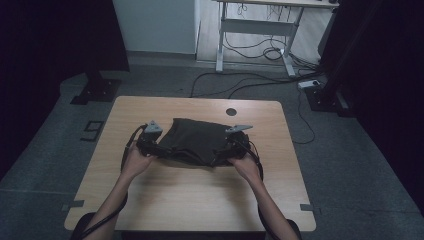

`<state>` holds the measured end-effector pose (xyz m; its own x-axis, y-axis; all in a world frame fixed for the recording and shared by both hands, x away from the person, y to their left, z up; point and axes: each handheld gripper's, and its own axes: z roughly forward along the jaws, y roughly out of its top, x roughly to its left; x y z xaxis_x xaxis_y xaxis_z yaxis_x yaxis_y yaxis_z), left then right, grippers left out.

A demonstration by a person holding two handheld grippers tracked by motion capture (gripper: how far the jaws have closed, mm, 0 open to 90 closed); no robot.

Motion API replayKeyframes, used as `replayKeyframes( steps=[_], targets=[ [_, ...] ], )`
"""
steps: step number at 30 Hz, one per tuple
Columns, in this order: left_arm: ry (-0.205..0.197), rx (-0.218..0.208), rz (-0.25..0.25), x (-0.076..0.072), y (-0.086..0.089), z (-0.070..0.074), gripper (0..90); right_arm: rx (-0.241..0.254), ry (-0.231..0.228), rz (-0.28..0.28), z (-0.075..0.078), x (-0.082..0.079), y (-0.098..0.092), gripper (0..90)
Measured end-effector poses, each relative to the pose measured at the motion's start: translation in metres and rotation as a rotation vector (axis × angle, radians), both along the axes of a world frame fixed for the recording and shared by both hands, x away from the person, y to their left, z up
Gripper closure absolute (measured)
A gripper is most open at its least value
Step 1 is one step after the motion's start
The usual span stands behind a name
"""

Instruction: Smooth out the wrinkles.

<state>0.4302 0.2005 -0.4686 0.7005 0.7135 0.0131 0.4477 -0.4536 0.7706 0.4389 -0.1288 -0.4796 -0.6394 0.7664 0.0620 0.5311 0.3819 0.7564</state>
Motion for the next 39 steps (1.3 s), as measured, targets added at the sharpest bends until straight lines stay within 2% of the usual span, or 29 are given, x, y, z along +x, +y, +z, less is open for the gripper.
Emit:
replayKeyframes(
  steps=[3,9,14,19,21,25,33,39],
  targets=[
    [-0.017,0.030,-0.008,-0.009,0.002,0.005,2.1,-0.010,-0.015,0.015,0.007,-0.007,-0.003,0.6],
    [-0.051,0.053,-0.017,-0.030,0.010,0.014,0.0,-0.022,-0.044,0.033,0.019,-0.025,-0.012,0.0],
    [-0.073,0.052,-0.009,-0.045,0.021,0.019,0.0,-0.033,-0.065,0.032,0.027,-0.040,-0.023,0.0],
    [-0.077,0.046,0.009,-0.058,0.032,0.015,0.0,-0.046,-0.083,0.021,0.028,-0.055,-0.038,0.0],
    [-0.079,0.053,0.020,-0.062,0.037,0.011,0.0,-0.050,-0.088,0.013,0.026,-0.060,-0.043,0.0],
    [-0.068,0.040,0.040,-0.068,0.044,0.000,0.0,-0.057,-0.085,-0.001,0.019,-0.068,-0.054,0.0],
    [-0.035,0.030,0.052,-0.077,0.050,-0.026,0.0,-0.066,-0.042,-0.037,-0.005,-0.079,-0.070,0.0],
    [0.001,0.049,0.051,-0.080,0.050,-0.044,0.0,-0.068,-0.016,-0.066,-0.025,-0.084,-0.079,0.0]
  ],
)
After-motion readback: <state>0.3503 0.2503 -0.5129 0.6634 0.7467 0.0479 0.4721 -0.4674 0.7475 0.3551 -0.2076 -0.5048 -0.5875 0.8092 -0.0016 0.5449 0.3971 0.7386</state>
